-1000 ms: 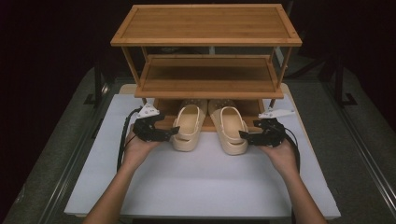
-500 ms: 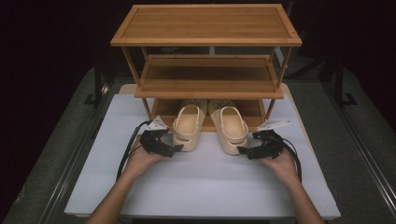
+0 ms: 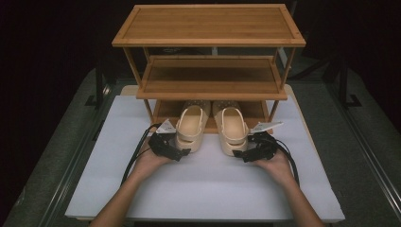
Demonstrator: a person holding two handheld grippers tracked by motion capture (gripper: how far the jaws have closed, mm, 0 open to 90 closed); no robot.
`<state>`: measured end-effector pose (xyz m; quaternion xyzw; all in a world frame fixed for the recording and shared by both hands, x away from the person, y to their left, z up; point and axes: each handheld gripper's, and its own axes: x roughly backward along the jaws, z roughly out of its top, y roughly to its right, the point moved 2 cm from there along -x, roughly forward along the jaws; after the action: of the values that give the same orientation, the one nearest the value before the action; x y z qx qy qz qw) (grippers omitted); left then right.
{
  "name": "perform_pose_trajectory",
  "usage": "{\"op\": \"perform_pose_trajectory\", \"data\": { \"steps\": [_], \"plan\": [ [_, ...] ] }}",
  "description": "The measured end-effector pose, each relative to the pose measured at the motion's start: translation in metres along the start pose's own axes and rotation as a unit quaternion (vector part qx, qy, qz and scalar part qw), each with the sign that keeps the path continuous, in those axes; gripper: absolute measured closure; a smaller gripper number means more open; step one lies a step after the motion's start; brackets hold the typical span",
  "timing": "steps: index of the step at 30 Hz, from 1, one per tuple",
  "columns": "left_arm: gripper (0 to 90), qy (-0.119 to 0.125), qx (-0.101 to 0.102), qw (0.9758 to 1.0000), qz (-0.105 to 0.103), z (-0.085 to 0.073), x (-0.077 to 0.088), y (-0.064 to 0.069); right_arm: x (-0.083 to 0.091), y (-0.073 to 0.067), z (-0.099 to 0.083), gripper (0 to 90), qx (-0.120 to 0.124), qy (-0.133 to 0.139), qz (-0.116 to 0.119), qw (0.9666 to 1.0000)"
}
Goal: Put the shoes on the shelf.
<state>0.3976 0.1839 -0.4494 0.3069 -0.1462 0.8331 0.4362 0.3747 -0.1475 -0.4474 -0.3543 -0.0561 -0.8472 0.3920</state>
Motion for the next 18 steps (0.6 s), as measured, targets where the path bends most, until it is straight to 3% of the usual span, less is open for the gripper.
{"op": "perform_pose_trajectory", "data": {
  "steps": [11, 18],
  "plan": [
    [0.9, 0.002, -0.007, 1.0000, -0.006, 0.015, -0.015, 0.004, -0.021, -0.004, 0.019, 7.0, 0.007, 0.001, 0.009, 0.9999],
    [0.9, 0.003, -0.011, 0.9999, -0.008, 0.022, -0.022, 0.007, -0.030, -0.007, 0.025, 6.0, 0.015, 0.001, 0.001, 0.9999]
  ]
}}
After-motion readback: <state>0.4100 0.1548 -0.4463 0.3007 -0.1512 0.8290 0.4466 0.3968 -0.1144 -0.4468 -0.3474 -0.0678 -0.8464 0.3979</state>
